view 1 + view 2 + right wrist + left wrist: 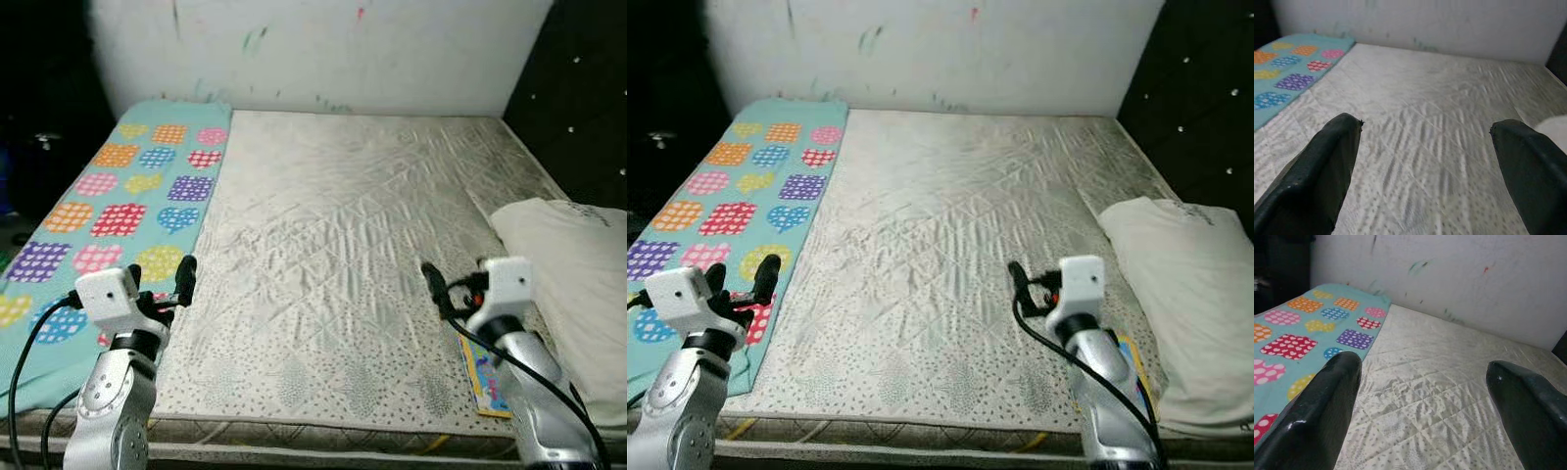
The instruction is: Clean up the room
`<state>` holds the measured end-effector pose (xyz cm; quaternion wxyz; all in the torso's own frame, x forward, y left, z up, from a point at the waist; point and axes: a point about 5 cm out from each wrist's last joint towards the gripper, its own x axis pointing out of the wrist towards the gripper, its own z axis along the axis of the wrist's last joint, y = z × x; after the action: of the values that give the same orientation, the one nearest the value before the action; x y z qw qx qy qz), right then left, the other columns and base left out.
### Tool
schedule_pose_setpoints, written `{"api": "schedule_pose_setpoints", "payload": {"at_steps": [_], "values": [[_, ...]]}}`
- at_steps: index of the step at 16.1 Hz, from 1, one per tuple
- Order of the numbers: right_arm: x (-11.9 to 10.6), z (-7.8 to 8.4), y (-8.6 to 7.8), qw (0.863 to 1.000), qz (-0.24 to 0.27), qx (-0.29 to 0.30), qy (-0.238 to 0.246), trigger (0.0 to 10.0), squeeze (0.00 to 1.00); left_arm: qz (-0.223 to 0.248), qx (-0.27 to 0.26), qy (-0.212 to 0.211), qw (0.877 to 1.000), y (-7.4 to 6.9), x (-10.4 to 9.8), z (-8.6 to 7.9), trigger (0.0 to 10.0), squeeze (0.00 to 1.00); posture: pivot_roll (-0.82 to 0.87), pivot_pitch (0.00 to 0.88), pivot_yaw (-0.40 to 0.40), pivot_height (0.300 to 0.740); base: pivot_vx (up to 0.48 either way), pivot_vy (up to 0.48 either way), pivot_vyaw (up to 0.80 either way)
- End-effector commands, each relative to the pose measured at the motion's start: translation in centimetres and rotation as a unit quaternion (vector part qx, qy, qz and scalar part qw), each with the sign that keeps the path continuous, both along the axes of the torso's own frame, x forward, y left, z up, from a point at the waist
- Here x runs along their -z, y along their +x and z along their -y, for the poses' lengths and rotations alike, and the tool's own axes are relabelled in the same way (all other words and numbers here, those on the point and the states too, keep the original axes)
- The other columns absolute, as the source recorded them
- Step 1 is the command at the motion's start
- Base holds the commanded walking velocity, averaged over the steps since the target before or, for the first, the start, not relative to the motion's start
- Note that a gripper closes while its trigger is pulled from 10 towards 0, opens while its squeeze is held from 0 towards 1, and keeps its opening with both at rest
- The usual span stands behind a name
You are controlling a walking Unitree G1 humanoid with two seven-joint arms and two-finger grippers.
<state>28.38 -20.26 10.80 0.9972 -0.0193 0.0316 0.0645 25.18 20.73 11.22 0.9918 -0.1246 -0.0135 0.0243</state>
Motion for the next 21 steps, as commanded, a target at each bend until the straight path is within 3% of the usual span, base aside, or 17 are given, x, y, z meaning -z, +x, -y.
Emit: {"api": "schedule_pose_setpoints", "payload": {"at_steps": [1, 21], "values": [[0.01, -0.21, 0.22, 1.000, 0.001, -0.002, 0.001, 10.0, 0.00, -0.002, 0.004, 0.001, 1.000, 0.15, 0.03, 0.05, 10.0, 0.00, -0.07, 0.000, 0.006, 0.740, 0.000, 0.000, 0.00], [-0.08, -0.26, 0.20, 1.000, 0.008, -0.003, -0.008, 10.0, 0.00, 0.001, 0.012, 0.001, 1.000, 0.04, 0.23, 0.69, 10.0, 0.00, -0.08, 0.000, 0.003, 0.740, 0.000, 0.433, 0.00]]}}
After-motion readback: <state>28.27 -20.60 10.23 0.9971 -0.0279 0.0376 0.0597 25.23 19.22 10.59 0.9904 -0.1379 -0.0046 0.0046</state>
